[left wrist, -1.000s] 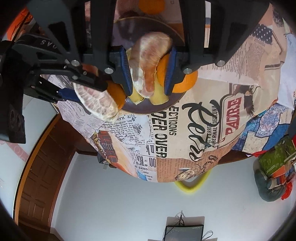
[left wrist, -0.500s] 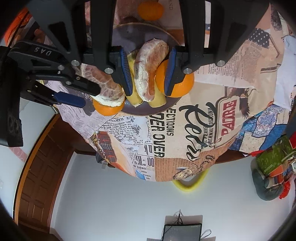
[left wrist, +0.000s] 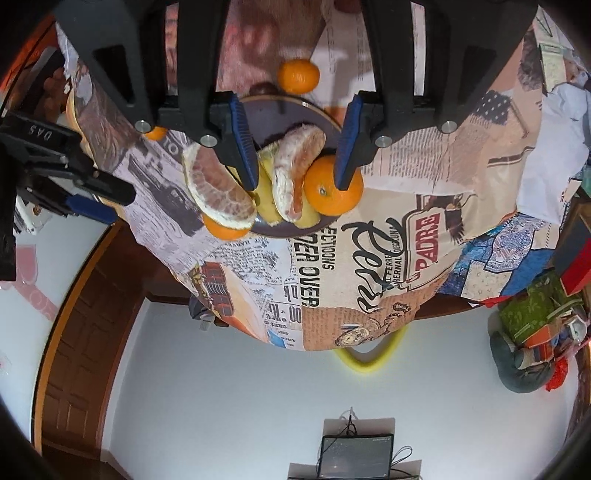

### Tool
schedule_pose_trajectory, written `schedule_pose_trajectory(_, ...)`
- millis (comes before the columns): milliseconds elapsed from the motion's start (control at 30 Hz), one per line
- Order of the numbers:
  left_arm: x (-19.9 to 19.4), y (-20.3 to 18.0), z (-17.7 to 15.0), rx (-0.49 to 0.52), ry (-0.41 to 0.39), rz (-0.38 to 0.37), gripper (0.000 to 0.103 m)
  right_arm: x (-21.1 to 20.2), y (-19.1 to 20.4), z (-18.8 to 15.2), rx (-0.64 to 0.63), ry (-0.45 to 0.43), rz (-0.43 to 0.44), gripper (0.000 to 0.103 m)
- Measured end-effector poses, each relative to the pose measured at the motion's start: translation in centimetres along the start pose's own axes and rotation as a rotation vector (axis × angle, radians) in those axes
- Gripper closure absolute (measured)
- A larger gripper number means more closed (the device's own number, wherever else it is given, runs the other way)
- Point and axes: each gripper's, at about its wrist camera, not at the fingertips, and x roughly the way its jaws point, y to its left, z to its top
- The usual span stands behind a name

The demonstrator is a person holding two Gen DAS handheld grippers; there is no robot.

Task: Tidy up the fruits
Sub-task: 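Lower both pomelo segments onto the grey plate and open both tools, then move both tools back toward the small mandarins on the cloth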

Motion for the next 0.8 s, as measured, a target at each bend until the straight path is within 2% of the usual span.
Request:
schedule_pose_trajectory(200,-1.3,-0.2,-1.5,0.003,0.01,0.004,0.061,-1.5,-0.7,-1.4,0.024,0.009,-0.018,0.044)
schedule_pose_trajectory(267,-1.3,0.0,-2.0,-0.004,0.017,0.008,0.056,-1.8,-0.9,-2.1,0.037,0.015,-0.02,0.044)
schedule_pose_trajectory(333,-1.3,0.2,-2.5,-0.017,0.025,0.015,0.041,-1.8,-1.0,-3.0,0.046,0.027,-0.034,0.044)
schedule_pose_trajectory(500,-0.8,0.5,-3.8,-0.027,0.055,0.023,0.04,-1.0,-1.2,-5.0,0.054,0.078,-0.045,0.044)
schedule_pose_trajectory(800,2.0,0.7,-6.8,-0.027,0.163,0.012,0.04,0.5,-1.7,-7.7,0.084,0.139,-0.048,0.044)
